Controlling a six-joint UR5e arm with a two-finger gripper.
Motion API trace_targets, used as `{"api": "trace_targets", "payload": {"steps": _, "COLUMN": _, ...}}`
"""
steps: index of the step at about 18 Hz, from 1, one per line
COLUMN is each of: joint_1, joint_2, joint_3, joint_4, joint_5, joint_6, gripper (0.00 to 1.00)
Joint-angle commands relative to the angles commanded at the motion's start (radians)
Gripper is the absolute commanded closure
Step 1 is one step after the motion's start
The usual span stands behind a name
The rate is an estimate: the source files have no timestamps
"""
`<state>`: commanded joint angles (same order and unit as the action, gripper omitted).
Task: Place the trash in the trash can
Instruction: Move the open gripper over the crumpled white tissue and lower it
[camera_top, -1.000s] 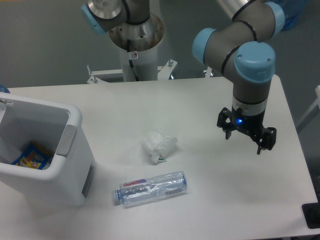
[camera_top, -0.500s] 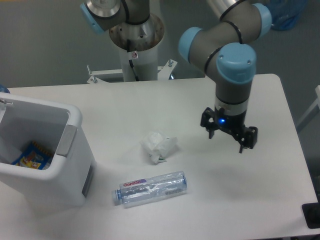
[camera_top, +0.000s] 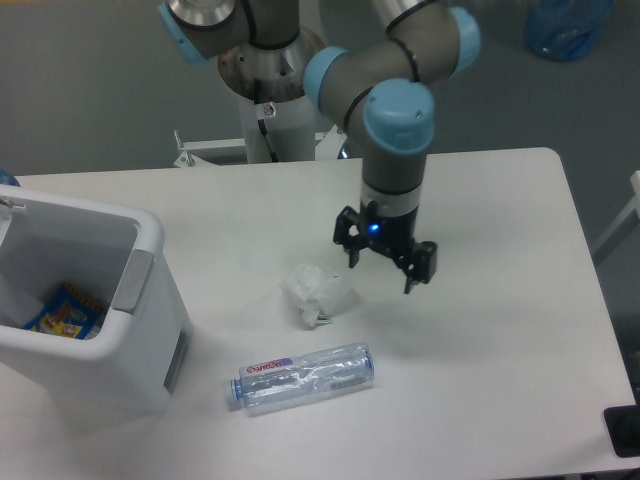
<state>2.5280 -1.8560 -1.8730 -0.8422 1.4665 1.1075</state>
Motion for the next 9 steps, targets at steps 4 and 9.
{"api": "trace_targets", "payload": {"steps": 4, "joint_1": -0.035, "joint_2": -0.040, "joint_3": -0.015, "joint_4": -0.001, "joint_5": 0.002, "joint_6": 0.002, "gripper": 0.00}}
{"api": "trace_targets", "payload": {"steps": 9, "joint_1": -0.054, "joint_2": -0.080, "joint_3": -0.046, "joint_4": -0.002, "joint_5": 0.011, "joint_6": 0.011, "gripper": 0.00}}
